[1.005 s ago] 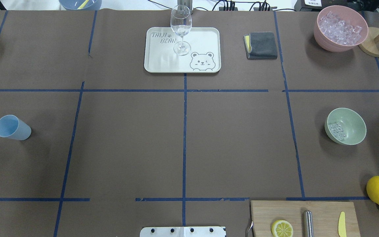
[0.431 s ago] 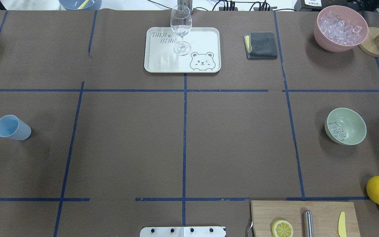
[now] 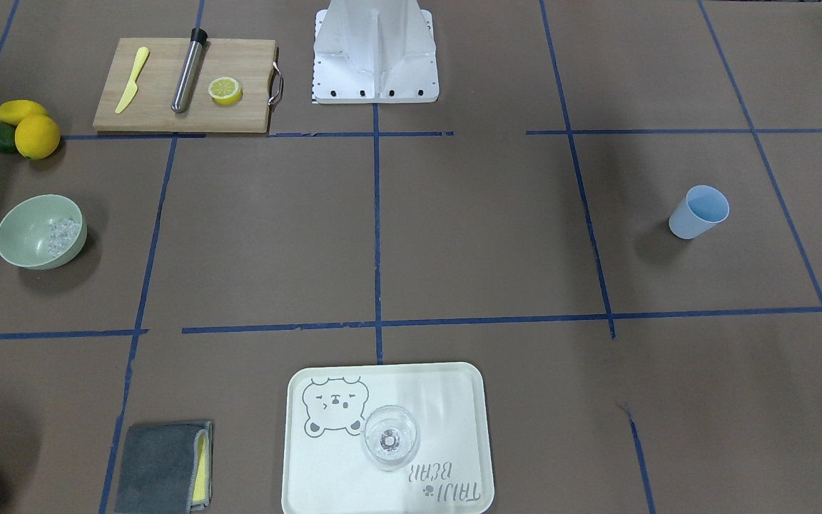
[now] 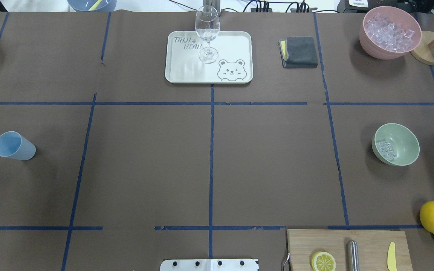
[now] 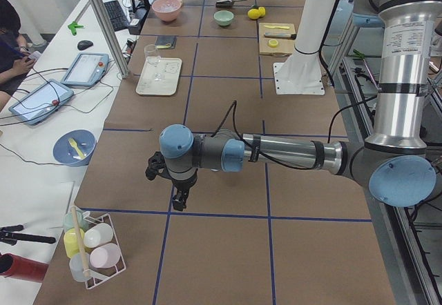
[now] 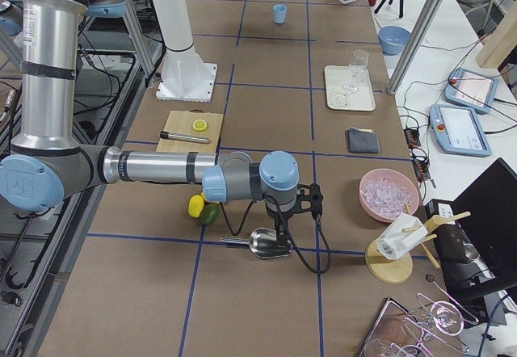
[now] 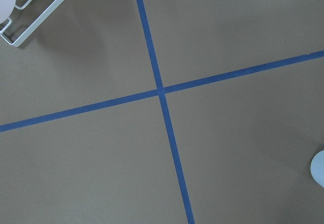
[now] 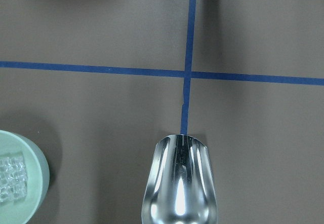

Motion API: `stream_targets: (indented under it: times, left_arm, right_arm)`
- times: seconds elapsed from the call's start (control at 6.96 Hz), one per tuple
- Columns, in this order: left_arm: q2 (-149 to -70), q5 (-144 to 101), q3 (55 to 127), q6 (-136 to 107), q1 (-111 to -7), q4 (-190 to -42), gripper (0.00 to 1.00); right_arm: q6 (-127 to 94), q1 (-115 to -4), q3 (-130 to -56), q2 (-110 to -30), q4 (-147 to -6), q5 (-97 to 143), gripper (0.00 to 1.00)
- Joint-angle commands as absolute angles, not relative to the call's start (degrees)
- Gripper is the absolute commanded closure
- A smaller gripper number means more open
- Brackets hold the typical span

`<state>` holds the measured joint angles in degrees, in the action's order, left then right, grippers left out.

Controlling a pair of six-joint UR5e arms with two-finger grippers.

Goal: Pour ice into bowl

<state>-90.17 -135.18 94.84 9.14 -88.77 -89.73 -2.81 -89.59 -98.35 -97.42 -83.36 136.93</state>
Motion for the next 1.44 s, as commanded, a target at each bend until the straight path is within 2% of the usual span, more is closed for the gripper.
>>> stream_targets:
  times: [0.0, 1.29]
  left_arm:
    - [-90.2, -135.2, 94.8, 9.1, -88.7, -89.8, 0.00]
    - [-90.4, -135.2, 95.2, 9.1, -88.8, -89.9, 0.00]
  right_arm:
    - [-2.8, -89.6, -98.3, -97.5, -83.4, 136.9, 0.00]
    - [-2.8, -89.6, -97.3, -97.2, -83.2, 136.9, 0.00]
